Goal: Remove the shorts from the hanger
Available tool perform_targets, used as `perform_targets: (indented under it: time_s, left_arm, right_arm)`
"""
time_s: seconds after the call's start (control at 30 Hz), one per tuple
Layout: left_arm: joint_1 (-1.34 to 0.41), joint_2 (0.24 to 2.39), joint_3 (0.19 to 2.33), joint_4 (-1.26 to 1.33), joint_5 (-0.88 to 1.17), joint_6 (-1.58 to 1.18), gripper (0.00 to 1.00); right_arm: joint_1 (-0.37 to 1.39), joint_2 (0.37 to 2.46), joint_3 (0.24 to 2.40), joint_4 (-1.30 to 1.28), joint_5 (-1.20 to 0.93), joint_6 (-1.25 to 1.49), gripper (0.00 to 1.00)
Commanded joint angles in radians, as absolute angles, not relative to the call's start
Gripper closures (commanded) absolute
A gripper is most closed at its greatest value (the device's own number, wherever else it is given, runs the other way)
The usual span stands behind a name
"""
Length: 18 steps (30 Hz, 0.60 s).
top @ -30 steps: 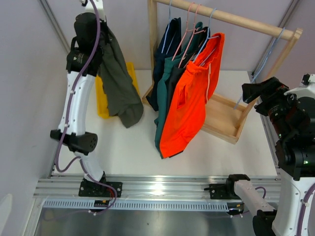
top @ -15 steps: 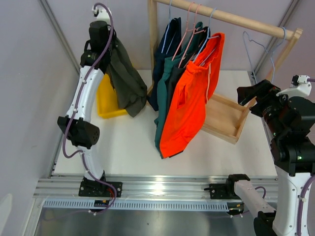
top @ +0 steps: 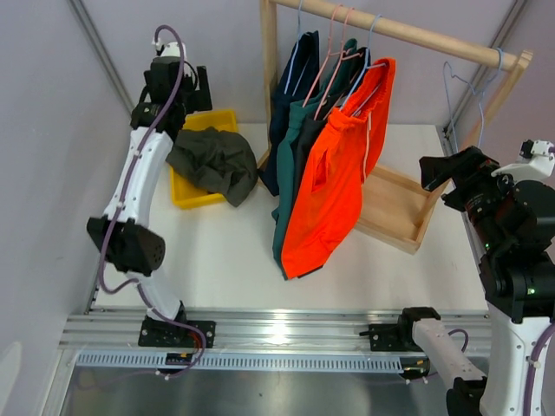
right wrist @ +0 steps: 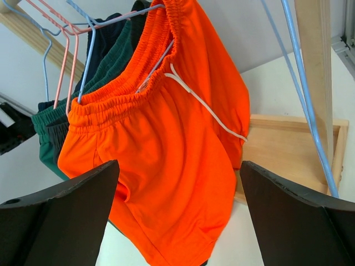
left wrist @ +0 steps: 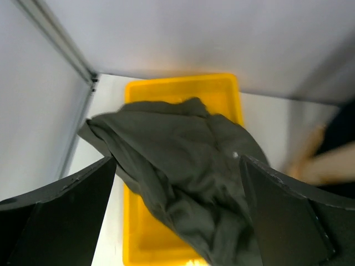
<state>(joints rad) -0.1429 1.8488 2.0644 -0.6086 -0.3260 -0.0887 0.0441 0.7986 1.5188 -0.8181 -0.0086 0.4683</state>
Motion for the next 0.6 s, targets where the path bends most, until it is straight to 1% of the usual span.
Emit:
perform_targets:
  time_s: [0.0, 0.07, 0.1, 0.2, 0.23, 0.3, 0.5, 0.57]
  left_arm:
    - [-0.227, 1.591, 2.025, -0.663, -0.186, -0.126, 0.01]
    - [-0.282, 1.518, 1.901, -0.66, -0.169, -0.133, 0.01]
    - [-0.302, 1.432, 1.863, -0.631, -0.173, -0.136, 0.01]
    - [-0.365, 1.257, 1.604, -0.536, -0.158, -0.159, 0.01]
    - [-0.379, 1.223, 1.571, -0.52, -0.155, -0.167, 0.01]
    - [-0.411, 1.151, 1.475, -0.505, -0.164, -0.176, 0.01]
    - [-0.436, 1.052, 1.329, -0.512, -0.156, -0.206, 0.01]
    - [-0.436, 1.002, 1.295, -0.5, -0.138, -0.207, 0.01]
  right_arm:
    - [0.048, 0.796, 1.531, -0.782, -0.07, 0.5, 0.01]
    - [0.048, 0.801, 1.519, -0.693, -0.174, 0.509, 0.0]
    - [0.049, 0.824, 1.508, -0.655, -0.293, 0.521, 0.01]
    - [0.052, 0.882, 1.512, -0.548, -0.408, 0.597, 0.01]
    - [0.058, 0.925, 1.525, -0.51, -0.432, 0.626, 0.01]
    - [0.087, 0.965, 1.537, -0.47, -0.433, 0.638, 0.01]
    - [0.207, 1.181, 1.663, -0.408, -0.335, 0.601, 0.01]
    - [0.215, 1.259, 1.709, -0.39, -0.302, 0.588, 0.0]
